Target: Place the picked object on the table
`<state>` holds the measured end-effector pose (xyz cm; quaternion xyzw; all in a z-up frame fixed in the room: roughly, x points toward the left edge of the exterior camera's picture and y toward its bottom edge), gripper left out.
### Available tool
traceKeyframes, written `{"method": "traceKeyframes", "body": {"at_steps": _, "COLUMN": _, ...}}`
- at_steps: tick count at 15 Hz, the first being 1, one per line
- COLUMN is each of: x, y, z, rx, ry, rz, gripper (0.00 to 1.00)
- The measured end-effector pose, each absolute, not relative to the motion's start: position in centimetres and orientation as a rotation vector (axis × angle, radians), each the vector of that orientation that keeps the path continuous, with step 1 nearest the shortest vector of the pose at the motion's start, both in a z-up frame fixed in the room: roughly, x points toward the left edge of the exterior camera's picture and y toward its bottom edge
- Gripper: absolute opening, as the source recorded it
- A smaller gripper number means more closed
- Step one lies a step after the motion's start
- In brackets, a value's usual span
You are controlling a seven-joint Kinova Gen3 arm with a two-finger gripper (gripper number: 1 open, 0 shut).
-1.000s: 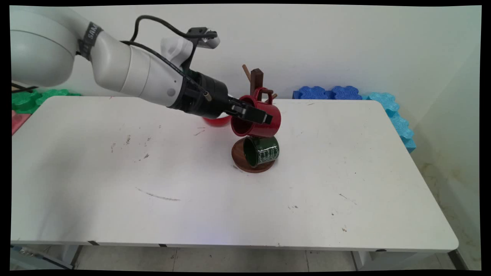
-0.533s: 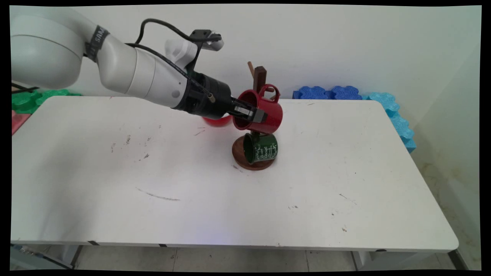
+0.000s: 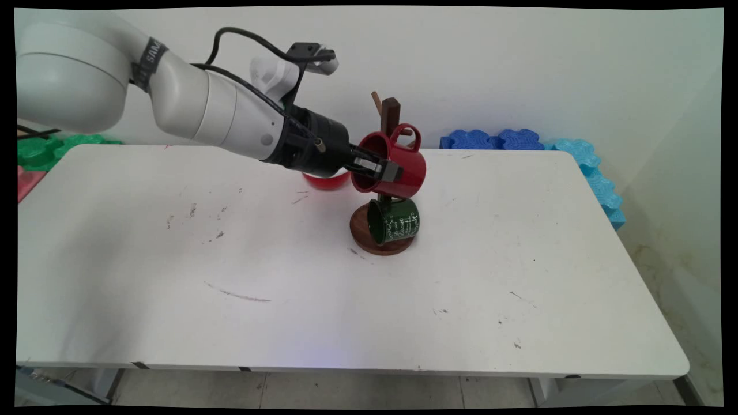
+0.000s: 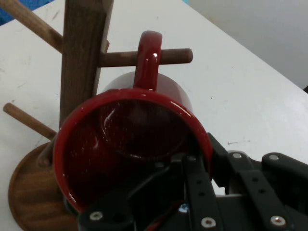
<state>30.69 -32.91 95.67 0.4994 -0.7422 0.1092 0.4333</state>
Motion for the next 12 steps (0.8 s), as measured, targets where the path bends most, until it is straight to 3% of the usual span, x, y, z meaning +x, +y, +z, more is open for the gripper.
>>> {"method": "traceKeyframes", "body": {"at_steps": 12, "x": 30.0, "y": -32.3, "z": 96.8, "rx": 1.223, "ry": -1.853, "rz": 0.267, "gripper": 0.0}}
